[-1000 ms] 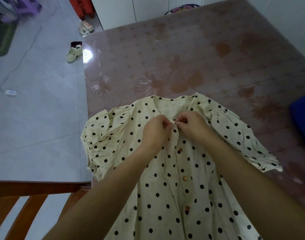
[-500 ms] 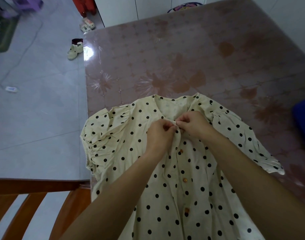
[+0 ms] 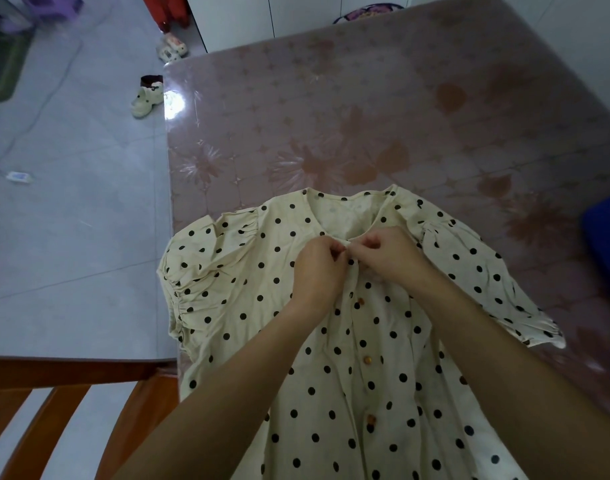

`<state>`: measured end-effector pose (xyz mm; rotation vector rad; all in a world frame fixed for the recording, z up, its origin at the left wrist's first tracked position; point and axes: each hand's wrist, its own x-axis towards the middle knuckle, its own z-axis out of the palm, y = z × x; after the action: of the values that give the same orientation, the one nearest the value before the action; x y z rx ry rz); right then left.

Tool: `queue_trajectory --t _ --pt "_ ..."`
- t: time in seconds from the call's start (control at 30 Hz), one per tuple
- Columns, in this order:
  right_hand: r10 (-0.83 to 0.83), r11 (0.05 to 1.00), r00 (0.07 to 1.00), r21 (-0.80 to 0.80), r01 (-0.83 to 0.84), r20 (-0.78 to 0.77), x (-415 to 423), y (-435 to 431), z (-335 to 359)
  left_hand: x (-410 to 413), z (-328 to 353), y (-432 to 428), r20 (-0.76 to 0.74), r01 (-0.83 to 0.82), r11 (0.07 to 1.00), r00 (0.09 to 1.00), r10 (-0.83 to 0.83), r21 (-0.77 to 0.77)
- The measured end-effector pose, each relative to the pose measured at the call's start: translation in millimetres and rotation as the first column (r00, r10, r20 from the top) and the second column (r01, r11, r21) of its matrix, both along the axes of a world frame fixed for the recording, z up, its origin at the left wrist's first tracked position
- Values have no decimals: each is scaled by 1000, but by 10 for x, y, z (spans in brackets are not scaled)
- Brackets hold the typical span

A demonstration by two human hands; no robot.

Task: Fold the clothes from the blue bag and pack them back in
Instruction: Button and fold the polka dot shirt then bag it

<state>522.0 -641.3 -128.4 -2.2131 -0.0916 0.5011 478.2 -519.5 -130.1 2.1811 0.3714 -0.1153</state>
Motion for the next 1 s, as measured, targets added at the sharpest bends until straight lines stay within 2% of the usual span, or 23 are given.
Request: queue_trajectory --t 0.07,0.17,0.37,0.57,0.77,1.0 --pt "-30 999 999 43 32 -38 -17 7 15 -6 0 -10 17 43 999 999 -44 33" --pt "-90 996 995 3 90 -30 -9 40 -21 -35 9 -16 65 83 995 994 -87 60" --pt "-108 994 994 6 108 -12 -45 45 -45 -48 17 -5 73 26 998 997 -22 -54" --pt "-39 997 996 -57 43 75 -82 27 -67 -37 -8 -10 73 9 1000 997 -7 -26" --pt "107 966 980 -251 -63 169 -89 57 -81 -33 -22 -16 42 -1 1000 999 1 3" --pt "23 991 991 -133 -5 133 -76 38 -94 64 -15 38 -49 -22 997 999 18 -79"
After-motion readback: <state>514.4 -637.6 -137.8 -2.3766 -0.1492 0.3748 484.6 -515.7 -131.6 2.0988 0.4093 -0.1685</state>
